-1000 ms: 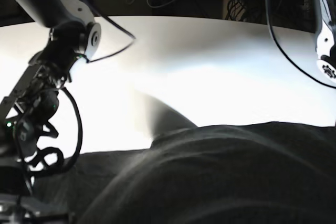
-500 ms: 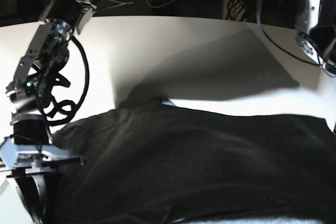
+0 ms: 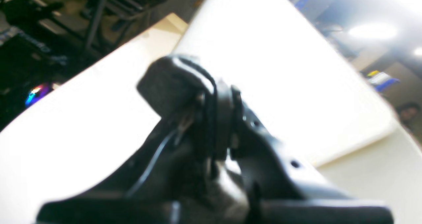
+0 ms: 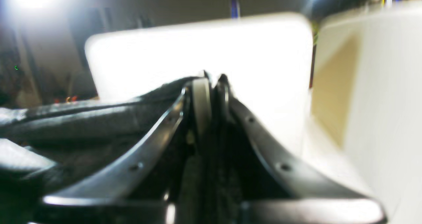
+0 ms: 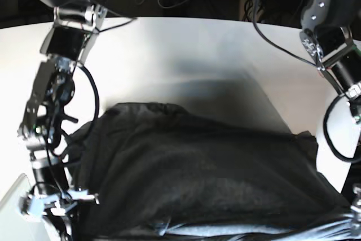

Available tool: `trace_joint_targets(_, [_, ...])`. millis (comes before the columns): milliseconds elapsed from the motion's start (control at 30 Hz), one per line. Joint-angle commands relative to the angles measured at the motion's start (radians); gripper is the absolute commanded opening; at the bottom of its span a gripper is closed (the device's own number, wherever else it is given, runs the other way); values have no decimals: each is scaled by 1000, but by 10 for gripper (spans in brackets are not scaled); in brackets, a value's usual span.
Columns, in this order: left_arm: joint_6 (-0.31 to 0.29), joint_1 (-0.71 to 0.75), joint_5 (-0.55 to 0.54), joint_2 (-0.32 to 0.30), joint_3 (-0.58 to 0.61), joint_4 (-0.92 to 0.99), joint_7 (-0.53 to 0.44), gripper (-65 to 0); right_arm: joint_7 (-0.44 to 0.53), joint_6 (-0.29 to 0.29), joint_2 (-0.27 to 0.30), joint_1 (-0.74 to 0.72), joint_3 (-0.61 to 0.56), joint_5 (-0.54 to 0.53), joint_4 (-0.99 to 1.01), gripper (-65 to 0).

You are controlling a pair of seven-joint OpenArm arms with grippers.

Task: Layout the t-shirt on the table in an organized manner, then fold the t-shirt properly
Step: 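Lift the shirt with both grippers and swing it over, flipping it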

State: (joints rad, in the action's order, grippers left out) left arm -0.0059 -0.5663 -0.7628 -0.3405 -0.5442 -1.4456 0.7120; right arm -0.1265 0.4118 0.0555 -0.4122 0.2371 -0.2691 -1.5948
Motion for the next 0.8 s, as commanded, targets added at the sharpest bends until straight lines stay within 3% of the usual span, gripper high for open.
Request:
trace_joint_targets(0, [2,-25,10,-12,28,39,-51,-648,31,-12,10,-50,0,0,44,-650])
trace_joint_targets(200, [8,-116,49,-9,178,388,-266,-648,35,-12,59,-204,-2,0,451,-650])
trace_joint_targets(600, [8,-377,56,-10,339,794,-418,-648,29,-12,139,-494,-3,0,870,-648])
trace_joint_targets(700, [8,-426,56,-9,392,906,-452,-592,24,-12,143,-525,-5,0,939,-544])
trace_joint_targets(767, [10,-455,56,-9,430,989,-453,-476,23,-12,152,-526,-6,0,971,-450])
